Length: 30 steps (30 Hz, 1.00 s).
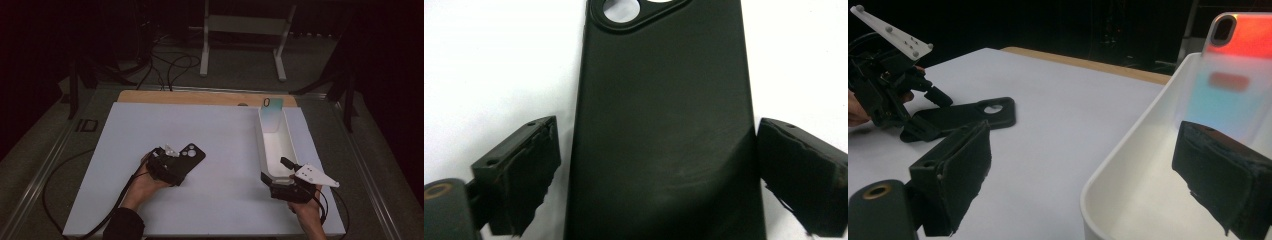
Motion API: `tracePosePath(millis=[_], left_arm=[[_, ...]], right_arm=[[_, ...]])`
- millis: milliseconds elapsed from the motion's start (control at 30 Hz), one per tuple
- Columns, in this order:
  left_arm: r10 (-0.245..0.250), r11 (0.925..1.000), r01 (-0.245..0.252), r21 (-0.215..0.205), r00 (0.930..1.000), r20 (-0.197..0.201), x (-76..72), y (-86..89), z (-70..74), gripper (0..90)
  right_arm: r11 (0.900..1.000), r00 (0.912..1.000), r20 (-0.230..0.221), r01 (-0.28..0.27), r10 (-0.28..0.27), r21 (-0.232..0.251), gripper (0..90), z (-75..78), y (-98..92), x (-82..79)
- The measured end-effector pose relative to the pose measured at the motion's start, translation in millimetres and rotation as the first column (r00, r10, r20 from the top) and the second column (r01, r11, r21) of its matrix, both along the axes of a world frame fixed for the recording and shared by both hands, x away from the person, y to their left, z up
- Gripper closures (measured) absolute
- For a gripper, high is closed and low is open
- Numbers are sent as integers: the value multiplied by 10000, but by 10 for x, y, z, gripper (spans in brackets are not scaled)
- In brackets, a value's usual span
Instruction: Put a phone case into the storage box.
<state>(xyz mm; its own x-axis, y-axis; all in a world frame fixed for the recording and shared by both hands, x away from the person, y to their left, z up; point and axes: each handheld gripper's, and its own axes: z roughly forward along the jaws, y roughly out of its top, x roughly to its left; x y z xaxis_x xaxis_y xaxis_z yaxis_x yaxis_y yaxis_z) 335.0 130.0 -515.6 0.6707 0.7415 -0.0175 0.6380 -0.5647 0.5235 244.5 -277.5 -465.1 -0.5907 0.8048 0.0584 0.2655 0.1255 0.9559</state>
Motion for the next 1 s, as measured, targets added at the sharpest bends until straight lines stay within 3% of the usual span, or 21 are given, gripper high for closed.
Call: tracePosePath(millis=[67,433,667,1000], left_arm=[[-11,10000,11,-5,10000,-3,-2,2,3,121],[156,9999,-156,-44,9999,4,4,14,21,162],[309,9986,-311,-438,9995,-57,-4,43,50,162],[348,9951,-310,-937,9986,394,-85,87,205,160]], right_arm=[[10000,10000,-2,-24,24,-5,86,0,5,0],[10000,9999,-118,-94,94,6,87,7,18,5],[10000,9998,-192,-70,71,45,87,26,16,15],[10000,9991,-434,-14,11,-53,87,66,27,39]])
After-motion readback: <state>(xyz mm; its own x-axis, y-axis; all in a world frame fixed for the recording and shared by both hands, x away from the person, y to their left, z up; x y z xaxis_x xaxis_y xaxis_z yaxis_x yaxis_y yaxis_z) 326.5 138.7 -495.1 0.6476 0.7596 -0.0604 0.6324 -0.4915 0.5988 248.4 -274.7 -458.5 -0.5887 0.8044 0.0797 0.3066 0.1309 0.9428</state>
